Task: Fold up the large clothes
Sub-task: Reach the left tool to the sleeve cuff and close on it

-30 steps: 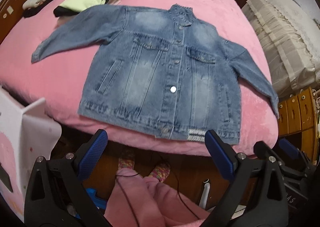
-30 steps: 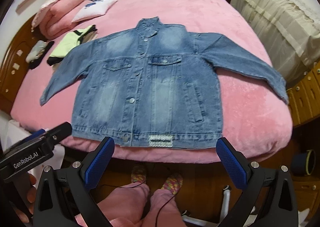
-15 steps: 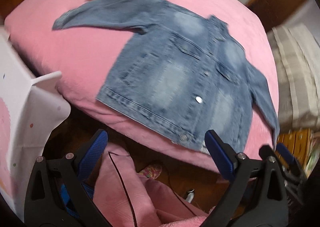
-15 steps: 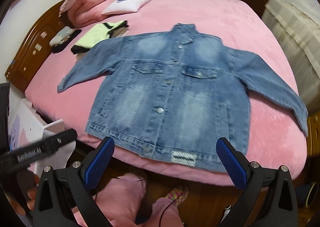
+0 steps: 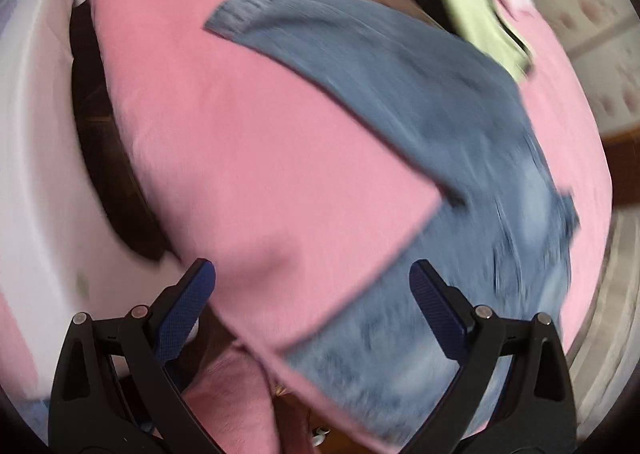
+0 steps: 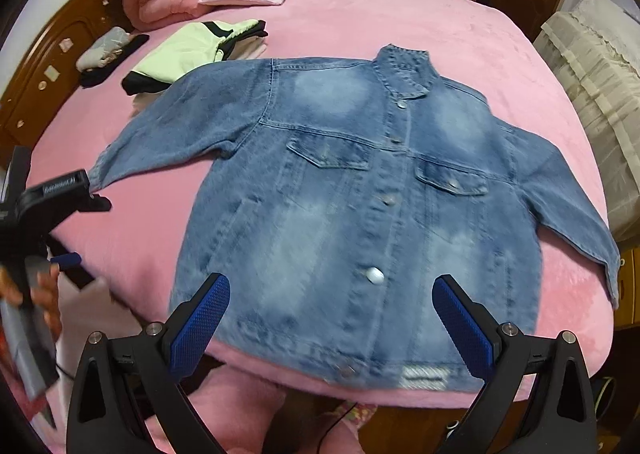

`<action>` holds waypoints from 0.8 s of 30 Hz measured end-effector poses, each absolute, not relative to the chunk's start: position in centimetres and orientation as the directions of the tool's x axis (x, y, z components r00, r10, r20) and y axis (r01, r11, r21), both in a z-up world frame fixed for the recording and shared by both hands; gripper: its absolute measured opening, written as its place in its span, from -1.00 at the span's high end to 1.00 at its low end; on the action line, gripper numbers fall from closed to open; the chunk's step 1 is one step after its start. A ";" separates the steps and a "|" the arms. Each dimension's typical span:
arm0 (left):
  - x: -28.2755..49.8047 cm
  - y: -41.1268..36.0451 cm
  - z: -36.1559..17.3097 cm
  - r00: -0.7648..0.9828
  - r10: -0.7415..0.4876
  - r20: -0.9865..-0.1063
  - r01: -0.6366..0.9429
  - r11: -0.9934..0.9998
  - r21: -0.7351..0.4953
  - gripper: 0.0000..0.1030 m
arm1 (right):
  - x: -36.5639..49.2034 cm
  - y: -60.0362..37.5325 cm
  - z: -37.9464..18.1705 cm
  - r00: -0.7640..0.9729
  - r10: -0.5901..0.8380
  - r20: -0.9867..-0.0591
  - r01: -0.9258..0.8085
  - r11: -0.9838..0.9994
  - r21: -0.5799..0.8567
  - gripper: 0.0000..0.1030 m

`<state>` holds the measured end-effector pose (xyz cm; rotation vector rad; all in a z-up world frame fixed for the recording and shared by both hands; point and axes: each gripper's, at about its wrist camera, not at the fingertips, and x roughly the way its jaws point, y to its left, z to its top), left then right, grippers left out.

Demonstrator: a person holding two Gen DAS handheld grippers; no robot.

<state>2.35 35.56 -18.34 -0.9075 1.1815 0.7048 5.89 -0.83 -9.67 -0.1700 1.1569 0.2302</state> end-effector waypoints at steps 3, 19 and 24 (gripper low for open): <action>4.3 41.2 -20.8 0.237 0.026 -0.971 -0.899 0.386 -0.209 -0.84 | 8.4 3.4 -10.7 0.384 0.068 -0.921 -0.241 0.970 -0.029 -1.00; 8.5 61.2 -32.1 0.256 0.164 -0.953 -0.955 0.197 -0.223 -0.23 | 15.1 13.1 -18.3 0.240 -0.008 -0.971 -0.170 0.984 -0.050 -1.00; 10.2 62.2 -31.7 0.275 0.224 -0.935 -0.926 0.324 -0.195 0.39 | 15.6 12.3 -19.0 0.235 -0.030 -0.971 -0.163 0.984 -0.070 -1.00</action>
